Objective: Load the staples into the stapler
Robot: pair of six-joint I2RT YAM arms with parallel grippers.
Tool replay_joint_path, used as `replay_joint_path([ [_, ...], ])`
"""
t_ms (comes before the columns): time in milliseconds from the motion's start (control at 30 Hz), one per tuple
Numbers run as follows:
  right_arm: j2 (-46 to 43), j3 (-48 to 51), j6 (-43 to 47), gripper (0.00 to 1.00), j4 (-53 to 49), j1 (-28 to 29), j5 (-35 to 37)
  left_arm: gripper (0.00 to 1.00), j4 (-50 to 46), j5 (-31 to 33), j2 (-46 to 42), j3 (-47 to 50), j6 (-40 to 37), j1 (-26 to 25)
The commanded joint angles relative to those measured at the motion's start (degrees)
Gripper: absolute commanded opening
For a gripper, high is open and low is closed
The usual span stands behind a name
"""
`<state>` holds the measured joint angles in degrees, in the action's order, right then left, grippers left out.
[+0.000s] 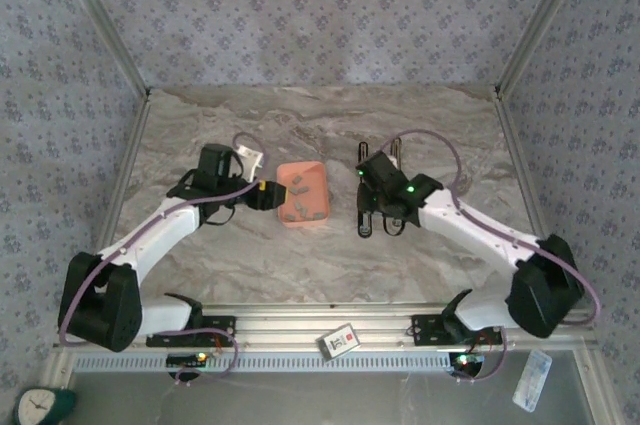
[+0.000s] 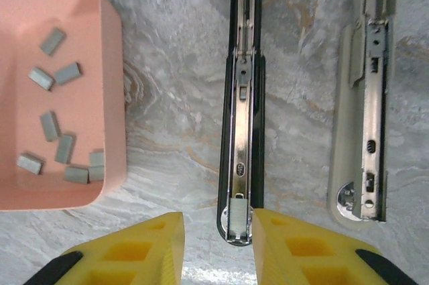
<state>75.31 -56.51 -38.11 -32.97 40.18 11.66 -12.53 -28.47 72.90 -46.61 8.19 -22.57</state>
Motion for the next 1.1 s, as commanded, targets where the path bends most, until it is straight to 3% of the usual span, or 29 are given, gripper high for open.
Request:
replay_joint_path([
  [0, -5.1, 5.13, -0.47, 0.34, 2.6, -1.2, -1.19, 0.74, -6.05, 7.22, 1.09, -5.86, -4.82, -5.25],
  [333, -21.1, 17.68, -4.43, 0.38, 4.08, -5.08, -3.56, 0.75, -7.68, 10.88, 19.12, -17.58, 0.24, -16.55],
  [567, -27.16, 21.27, -5.01, 0.39, 2.17, -6.95, -5.01, 0.74, -10.99, 11.75, 28.64, -23.84, 1.28, -19.59],
  [1067, -28.01, 21.71, -4.26, 0.39, 2.22, -8.83, -7.33, 0.72, -13.68, 9.29, 33.44, -25.82, 2.1, -24.61],
])
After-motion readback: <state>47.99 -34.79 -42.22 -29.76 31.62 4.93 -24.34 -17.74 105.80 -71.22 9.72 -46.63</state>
